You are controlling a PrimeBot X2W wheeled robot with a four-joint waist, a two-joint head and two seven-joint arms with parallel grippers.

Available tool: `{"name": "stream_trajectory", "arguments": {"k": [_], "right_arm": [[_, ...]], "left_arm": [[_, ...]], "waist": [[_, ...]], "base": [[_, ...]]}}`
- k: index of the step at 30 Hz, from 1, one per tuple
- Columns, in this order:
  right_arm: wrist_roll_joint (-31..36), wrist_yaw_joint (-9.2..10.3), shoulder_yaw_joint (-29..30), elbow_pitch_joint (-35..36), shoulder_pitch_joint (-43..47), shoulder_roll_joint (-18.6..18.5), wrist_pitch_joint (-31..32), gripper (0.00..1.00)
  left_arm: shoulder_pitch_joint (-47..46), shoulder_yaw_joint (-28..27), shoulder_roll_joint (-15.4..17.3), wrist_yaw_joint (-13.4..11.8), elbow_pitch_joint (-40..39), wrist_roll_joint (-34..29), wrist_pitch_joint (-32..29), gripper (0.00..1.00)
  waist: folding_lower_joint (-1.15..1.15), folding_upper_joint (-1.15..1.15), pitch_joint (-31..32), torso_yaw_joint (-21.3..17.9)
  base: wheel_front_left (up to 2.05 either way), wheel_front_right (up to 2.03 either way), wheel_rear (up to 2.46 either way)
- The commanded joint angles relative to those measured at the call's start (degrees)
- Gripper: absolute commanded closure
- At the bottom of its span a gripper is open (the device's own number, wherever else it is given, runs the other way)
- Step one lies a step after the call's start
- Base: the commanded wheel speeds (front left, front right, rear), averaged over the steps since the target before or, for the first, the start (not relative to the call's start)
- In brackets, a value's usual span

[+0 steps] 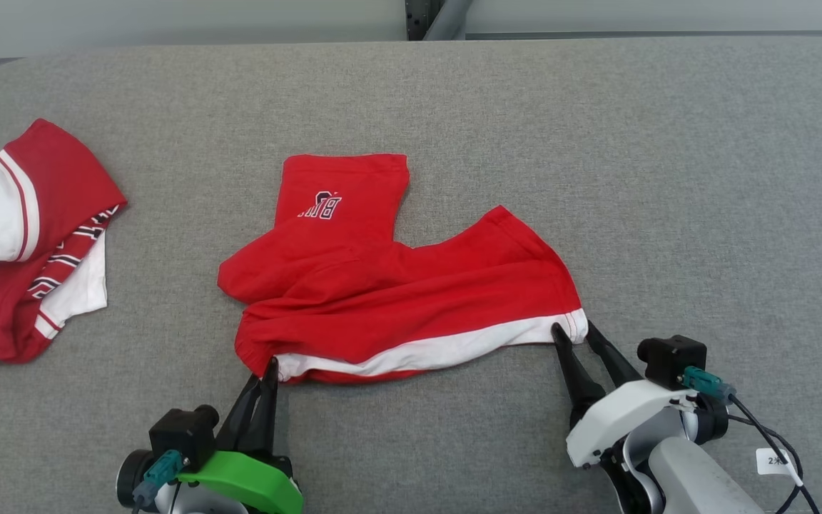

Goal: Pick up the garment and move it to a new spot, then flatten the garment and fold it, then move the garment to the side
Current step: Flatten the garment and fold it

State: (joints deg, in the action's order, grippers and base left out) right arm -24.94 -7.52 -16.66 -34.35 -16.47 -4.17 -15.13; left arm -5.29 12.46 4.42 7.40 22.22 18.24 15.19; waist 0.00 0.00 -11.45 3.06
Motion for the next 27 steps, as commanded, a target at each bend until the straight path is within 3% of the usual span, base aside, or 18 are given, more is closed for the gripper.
{"name": "stream_trajectory", "arguments": {"k": [1,3,5,12,17,23,27], "right_arm": [[-0.4,0.06,-0.2,-0.3,-0.3,0.1,0.1,0.56],[-0.8,0.06,-0.3,-0.6,-0.6,-0.1,0.1,0.74],[-1.2,0.06,-0.3,-0.9,-0.7,-0.2,0.1,1.0],[-3.1,0.06,1.8,2.8,-1.2,0.1,0.0,1.0],[-9.7,0.03,4.9,7.4,-2.8,0.7,0.0,1.0],[-12.3,0.03,5.3,14.0,-10.1,-2.0,0.0,1.0],[-12.8,0.03,5.2,16.1,-18.5,-5.4,0.0,1.0]], "left_arm": [[-0.6,-0.1,0.0,0.2,-0.2,-0.2,0.0,1.0],[-0.7,0.0,0.0,0.2,-0.3,-0.2,0.0,1.0],[-0.9,-0.1,0.0,0.2,-0.4,-0.2,0.0,1.0],[-1.6,1.6,0.8,0.2,-1.7,-0.6,0.0,1.0],[-5.2,2.4,3.3,0.2,-5.5,-0.2,0.0,1.0],[-16.2,9.1,11.7,0.1,-8.8,3.0,0.0,1.0],[-28.9,17.0,18.6,0.1,-6.8,11.4,-0.9,1.0]], "waist": [[0.0,0.0,0.0,0.1],[0.0,0.0,-0.1,0.2],[0.0,0.0,-0.3,0.2],[0.0,0.0,0.3,0.0],[0.0,0.0,2.7,-0.1],[0.0,0.0,3.1,-0.7],[0.0,0.0,1.7,-1.2]], "base": [[0.0,0.0,0.0],[0.0,0.0,0.0],[0.0,0.0,0.0],[0.0,0.0,0.0],[0.0,0.0,0.0],[0.0,0.0,0.0],[0.0,0.0,0.0]]}}
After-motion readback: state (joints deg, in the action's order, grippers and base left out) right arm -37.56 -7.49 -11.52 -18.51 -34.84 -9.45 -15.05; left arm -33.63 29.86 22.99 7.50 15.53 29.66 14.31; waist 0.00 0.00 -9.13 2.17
